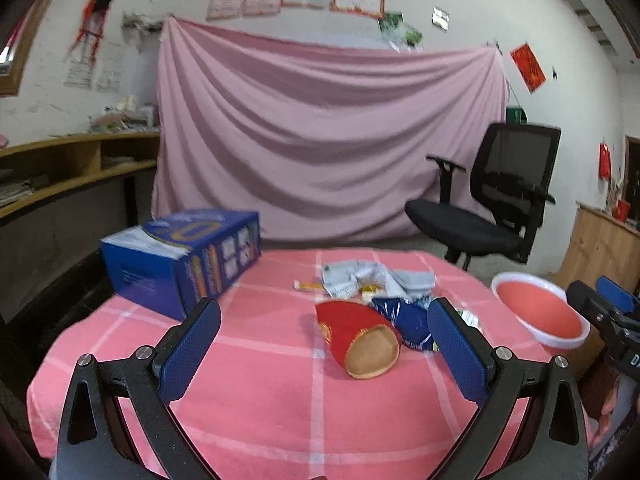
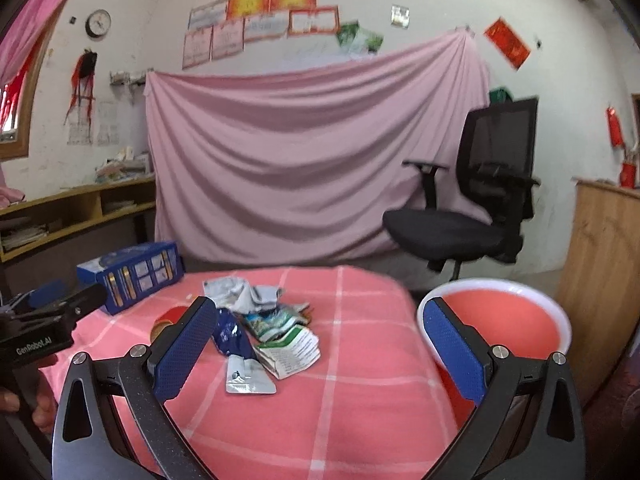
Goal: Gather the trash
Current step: 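Grasp the blue snack wrapper with the right gripper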
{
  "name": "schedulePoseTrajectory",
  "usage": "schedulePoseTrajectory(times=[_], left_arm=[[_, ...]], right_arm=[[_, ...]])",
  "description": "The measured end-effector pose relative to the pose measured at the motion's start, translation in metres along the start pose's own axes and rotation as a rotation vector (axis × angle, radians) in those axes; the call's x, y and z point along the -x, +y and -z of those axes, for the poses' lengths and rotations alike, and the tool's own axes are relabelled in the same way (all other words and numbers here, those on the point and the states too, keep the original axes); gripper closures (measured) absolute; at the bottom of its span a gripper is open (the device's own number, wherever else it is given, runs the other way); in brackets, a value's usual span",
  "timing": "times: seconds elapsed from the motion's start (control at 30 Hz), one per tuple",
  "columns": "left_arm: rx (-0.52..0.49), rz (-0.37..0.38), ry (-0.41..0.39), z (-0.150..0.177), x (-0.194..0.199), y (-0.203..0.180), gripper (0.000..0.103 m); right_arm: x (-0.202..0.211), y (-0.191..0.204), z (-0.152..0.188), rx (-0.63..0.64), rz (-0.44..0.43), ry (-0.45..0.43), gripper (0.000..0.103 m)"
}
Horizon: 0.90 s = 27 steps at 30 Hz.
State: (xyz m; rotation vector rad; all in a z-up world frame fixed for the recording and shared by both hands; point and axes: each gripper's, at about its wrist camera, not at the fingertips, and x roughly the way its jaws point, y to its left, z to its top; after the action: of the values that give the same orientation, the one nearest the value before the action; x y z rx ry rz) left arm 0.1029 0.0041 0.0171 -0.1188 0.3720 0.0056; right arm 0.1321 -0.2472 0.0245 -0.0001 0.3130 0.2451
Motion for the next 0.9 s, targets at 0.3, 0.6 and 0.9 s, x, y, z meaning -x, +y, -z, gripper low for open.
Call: schedulePoseTrajectory(times=[0.3, 0.6, 0.9], left_arm=[[0.0, 0.059, 0.205, 0.01, -0.049, -0.001, 0.003], [-0.01, 0.088, 0.287, 0.024, -0.061, -0.002, 0.009], [0.013, 0.1, 0.296, 0.024, -0.06, 0.005, 0.01]], right_arm=[[-0.043, -0.005, 0.019, -0.015, -0.085, 0.251, 0.007], [-0.066, 0.005, 0.035, -0.032, -0.288, 0.447, 0.039], [-0.108, 0.018, 0.026, -0.045, -0.388, 0.556, 0.055]])
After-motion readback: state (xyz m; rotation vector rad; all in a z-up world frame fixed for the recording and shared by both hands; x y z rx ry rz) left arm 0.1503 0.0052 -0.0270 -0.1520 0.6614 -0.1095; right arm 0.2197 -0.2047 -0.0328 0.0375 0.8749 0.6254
